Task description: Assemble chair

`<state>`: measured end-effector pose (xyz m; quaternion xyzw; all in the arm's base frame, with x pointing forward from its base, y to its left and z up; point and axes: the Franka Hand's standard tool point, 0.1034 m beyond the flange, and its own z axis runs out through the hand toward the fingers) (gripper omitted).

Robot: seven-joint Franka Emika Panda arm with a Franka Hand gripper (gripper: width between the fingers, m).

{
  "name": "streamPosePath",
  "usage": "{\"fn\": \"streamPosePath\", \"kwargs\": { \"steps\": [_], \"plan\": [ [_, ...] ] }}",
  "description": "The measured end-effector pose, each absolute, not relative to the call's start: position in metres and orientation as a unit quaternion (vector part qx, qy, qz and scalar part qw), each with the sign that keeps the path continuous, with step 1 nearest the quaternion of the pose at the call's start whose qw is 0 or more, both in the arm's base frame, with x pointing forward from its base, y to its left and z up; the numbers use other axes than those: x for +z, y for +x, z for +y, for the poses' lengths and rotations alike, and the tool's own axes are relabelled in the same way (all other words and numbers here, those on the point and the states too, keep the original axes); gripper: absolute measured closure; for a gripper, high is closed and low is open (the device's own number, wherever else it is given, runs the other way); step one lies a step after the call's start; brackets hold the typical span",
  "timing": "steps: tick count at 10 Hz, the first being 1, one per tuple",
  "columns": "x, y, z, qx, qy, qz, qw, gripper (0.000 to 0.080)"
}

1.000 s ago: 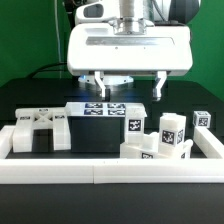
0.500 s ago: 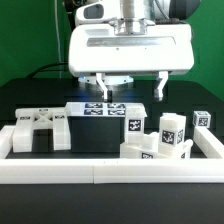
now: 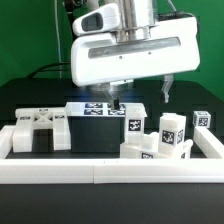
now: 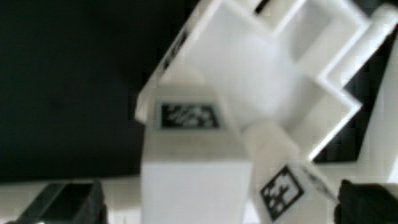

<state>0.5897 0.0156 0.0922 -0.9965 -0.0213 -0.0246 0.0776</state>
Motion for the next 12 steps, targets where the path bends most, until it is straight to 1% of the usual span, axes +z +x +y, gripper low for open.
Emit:
{"fn": "streamPosePath", "kwargs": {
  "steps": [1,2,4,6,7,8,10,12],
  "plan": [
    [0.089,0.5905,0.0093,-0.014,-0.997,-0.022,0.076,0.0151],
    [0.087,0.5925,0.0033,-0.028,-0.997,-0.022,0.063,0.0151],
    [0.0853,0.5936,0.0036,-0.041,-0.997,-0.026,0.056,0.0151],
    [0.0836,0.5948,0.005,-0.046,-0.997,-0.029,0.055,0.0151],
    [0.0831,0.5946,0.0054,-0.046,-0.997,-0.029,0.055,0.0173],
    [0.0831,0.5946,0.0051,-0.046,-0.997,-0.029,0.055,0.0173],
    [0.083,0.5946,0.0052,-0.046,-0.997,-0.029,0.055,0.0511],
    [0.0829,0.5945,0.0052,-0.046,-0.997,-0.023,0.055,0.0511]
  ]
}}
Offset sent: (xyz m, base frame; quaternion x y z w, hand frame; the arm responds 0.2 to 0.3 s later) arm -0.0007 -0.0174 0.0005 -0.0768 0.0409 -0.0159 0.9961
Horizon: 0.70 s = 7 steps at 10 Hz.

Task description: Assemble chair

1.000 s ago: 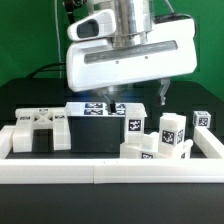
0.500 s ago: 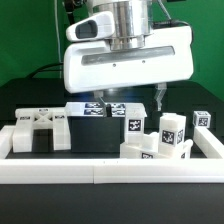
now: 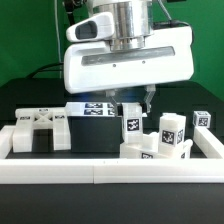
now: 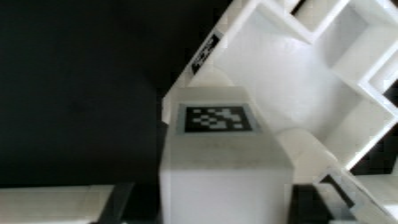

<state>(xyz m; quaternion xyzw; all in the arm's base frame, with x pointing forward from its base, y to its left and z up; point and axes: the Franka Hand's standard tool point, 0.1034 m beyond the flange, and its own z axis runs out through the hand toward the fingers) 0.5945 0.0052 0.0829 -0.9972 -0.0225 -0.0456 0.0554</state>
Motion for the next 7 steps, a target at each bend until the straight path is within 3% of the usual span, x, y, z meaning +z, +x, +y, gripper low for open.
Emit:
{"fn": "streamPosePath", "kwargs": {
  "steps": [7],
  "plan": [
    [0.082,0.596,0.041,-0.039,-0.953,0.291,0.076,0.051]
  ]
}}
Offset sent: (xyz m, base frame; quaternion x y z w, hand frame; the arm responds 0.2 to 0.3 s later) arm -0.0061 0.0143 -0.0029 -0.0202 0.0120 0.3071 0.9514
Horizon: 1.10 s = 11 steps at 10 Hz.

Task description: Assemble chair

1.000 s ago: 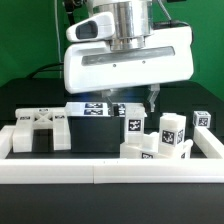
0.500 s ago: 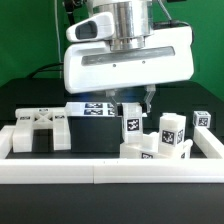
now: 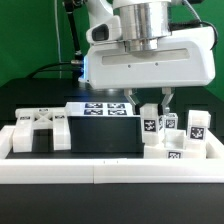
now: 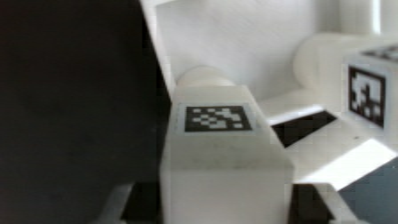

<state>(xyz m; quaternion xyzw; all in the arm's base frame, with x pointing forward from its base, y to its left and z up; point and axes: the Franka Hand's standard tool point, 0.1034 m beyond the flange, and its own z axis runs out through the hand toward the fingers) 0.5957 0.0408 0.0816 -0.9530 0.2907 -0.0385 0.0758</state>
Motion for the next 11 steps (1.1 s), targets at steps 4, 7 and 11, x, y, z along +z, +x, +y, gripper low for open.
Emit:
{"fn": "streamPosePath", "kwargs": {
  "steps": [4,7,11],
  "plan": [
    [0.0813,0.5958,0.0503,-0.024,-0.876,0.474,0.086,0.0509],
    [0.0811,0.5956,0.0512,-0.026,-0.891,0.446,0.086,0.0285],
    [0.0822,0.5963,0.0523,-0.041,-0.962,0.26,0.079,0.0155]
  ]
}}
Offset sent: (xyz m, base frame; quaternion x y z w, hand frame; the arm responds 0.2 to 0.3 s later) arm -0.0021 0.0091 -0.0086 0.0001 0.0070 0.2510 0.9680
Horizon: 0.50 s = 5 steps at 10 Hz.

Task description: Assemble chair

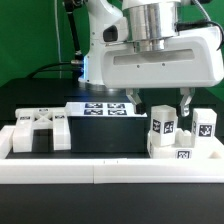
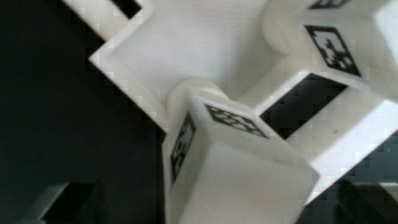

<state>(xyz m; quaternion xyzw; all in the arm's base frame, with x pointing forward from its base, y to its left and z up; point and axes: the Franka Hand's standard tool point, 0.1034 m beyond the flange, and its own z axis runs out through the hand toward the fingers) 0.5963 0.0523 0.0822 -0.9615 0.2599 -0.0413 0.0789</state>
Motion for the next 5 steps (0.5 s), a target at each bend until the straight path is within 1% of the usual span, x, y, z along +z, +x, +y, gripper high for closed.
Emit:
{"fn": "streamPosePath", "kwargs": {
  "steps": [3,5],
  "plan": [
    [0.0832,0.5976,0.0523,-0.052,-0.989,0.123,0.071,0.0151],
    [0.0834,0.5978,0.0545,-0.057,-0.996,0.034,0.059,0.0151]
  ]
}}
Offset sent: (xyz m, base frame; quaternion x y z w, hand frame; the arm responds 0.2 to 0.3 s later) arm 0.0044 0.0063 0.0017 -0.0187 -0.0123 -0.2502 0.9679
